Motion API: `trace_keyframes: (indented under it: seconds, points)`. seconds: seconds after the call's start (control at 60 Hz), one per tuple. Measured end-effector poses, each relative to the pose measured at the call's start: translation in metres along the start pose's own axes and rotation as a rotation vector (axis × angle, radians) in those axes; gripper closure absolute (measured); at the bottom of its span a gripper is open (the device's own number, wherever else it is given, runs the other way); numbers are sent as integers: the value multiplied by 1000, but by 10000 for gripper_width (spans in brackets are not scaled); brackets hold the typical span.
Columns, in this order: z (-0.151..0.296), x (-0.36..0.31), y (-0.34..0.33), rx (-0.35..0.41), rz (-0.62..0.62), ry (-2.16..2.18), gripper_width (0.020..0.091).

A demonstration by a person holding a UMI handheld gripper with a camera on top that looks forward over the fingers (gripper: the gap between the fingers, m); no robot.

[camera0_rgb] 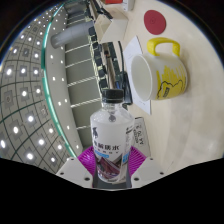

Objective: Pour water

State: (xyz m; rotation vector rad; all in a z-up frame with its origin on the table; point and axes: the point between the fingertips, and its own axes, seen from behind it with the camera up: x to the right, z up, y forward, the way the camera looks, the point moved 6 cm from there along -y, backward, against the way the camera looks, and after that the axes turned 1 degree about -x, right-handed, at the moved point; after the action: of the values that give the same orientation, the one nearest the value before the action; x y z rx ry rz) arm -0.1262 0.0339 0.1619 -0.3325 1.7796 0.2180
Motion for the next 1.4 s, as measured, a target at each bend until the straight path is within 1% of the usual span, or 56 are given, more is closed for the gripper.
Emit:
trace_keyframes:
  seconds: [0.15, 0.183, 0.3, 0.383, 0.533, 0.617, 0.65, 0.75, 0.867, 0.95, 1.033, 1.067, 1.083, 1.183, 1.2, 1.317, 1.4]
  points:
    - [9, 4, -8, 2, 27, 151, 722]
    - [13, 7, -1, 3, 28, 158, 723]
    - [11, 5, -9, -18, 13, 164, 723]
    - [15, 1, 4, -32, 11, 117, 723]
    - [16, -31, -2, -57, -23, -199, 721]
    - [26, -62, -11, -57, -37, -453, 723]
    - [31, -74, -13, -44, -47, -572, 724]
    - [57, -112, -25, 12, -70, -892, 722]
    - [105, -139, -42, 83, -111, -1152, 723]
    - [148, -139, -57, 134, -191, -1339, 723]
    - [190, -117, -67, 151, -304, -1511, 722]
    - [201, -106, -72, 146, -348, -1558, 722]
    - [215, -93, -72, 144, -364, -1580, 722]
    - [239, -63, -81, 108, -457, -1638, 721]
    - [251, -47, -73, 102, -467, -1649, 721]
    - [267, -15, -78, 42, -520, -1663, 719]
    - [277, 6, -76, 15, -545, -1659, 718]
